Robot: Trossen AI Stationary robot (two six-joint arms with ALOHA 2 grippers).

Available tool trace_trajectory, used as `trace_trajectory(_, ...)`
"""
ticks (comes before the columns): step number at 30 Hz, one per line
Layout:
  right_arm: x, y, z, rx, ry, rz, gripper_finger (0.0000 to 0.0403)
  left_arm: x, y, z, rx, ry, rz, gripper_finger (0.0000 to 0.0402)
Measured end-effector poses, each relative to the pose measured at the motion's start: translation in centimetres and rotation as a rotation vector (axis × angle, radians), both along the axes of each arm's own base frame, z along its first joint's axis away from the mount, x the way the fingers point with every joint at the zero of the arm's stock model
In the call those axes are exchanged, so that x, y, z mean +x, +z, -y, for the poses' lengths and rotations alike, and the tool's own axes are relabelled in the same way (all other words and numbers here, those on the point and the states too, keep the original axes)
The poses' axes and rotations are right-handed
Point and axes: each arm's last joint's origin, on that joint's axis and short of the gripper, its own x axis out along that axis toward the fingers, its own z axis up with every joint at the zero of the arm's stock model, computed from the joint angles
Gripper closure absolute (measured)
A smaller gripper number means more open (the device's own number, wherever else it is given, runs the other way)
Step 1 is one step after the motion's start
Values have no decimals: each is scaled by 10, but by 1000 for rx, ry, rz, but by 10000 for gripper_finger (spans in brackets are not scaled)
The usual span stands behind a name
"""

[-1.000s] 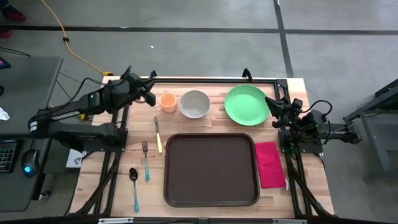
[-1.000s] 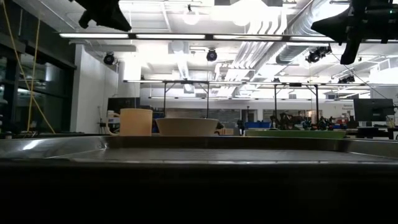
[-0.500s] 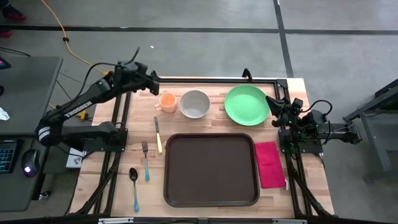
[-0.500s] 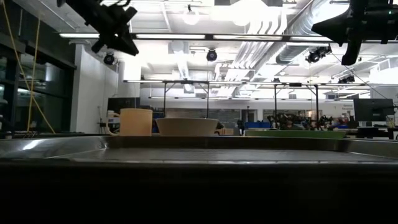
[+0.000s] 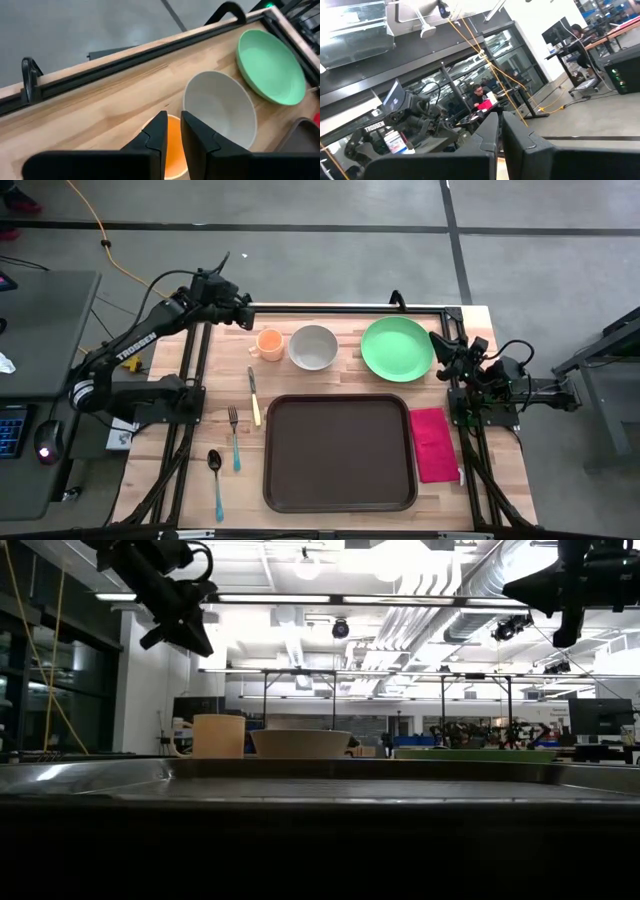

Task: Set up tray
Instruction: Put the peach mug on the black tray

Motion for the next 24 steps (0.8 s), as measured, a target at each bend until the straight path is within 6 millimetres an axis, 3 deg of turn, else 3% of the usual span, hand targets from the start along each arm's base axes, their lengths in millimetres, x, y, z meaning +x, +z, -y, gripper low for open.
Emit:
trace_trajectory(13,0,-1,0,4,-10,-14,402,12,-25,-14,-128,1,-108,316)
trace_trajectory(24,1,-4,1,15,-38,-43,402,24,-12,-30,-231,15,-278,316)
